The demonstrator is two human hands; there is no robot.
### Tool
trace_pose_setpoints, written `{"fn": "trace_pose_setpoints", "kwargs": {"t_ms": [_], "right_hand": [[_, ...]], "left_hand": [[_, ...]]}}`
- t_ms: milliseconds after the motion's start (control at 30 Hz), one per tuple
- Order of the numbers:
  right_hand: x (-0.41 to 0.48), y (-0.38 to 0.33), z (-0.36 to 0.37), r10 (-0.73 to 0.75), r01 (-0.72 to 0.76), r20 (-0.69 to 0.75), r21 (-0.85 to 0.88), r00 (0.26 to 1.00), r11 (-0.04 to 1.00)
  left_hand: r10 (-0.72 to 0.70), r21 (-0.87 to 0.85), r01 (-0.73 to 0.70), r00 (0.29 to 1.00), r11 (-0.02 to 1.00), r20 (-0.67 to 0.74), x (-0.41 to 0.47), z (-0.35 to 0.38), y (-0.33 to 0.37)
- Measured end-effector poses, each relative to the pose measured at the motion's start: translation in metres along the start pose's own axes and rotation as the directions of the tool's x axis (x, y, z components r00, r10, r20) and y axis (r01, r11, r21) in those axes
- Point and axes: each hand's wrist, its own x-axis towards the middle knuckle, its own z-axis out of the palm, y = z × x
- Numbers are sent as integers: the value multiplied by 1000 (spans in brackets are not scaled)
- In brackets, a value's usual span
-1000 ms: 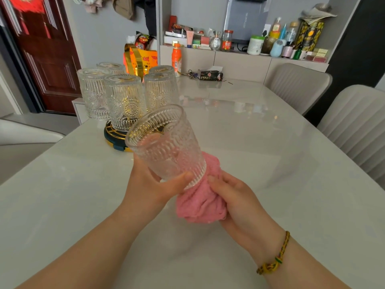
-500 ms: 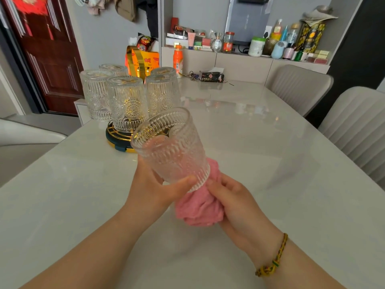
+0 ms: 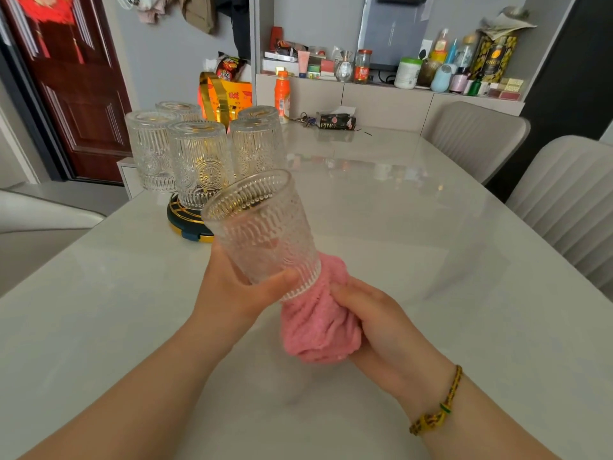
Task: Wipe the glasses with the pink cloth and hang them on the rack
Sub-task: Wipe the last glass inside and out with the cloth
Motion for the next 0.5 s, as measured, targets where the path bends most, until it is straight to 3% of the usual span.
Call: {"fn": "trace_pose_setpoints", "kwargs": {"t_ms": [67, 167, 300, 400, 500], "right_hand": [[-1, -1, -1, 15, -15, -1, -70, 1000, 997], [3, -6, -7, -45, 30, -150, -106, 988, 994], [7, -23, -19, -280, 301, -303, 23, 911, 953], [3, -33, -26, -426, 437, -262, -18, 866, 899], [0, -34, -27, -450, 413, -163, -218, 878, 884]], "left_hand": [[-16, -25, 16, 999, 1000, -28, 1, -2, 1], [-52, -2, 52, 998, 999, -19, 0, -7, 1], [-98, 139, 81, 987, 987, 125, -3, -8, 4], [-109, 271, 43, 966, 962, 236, -7, -4, 6], [-141, 339, 28, 939, 940, 315, -9, -2, 6]]}}
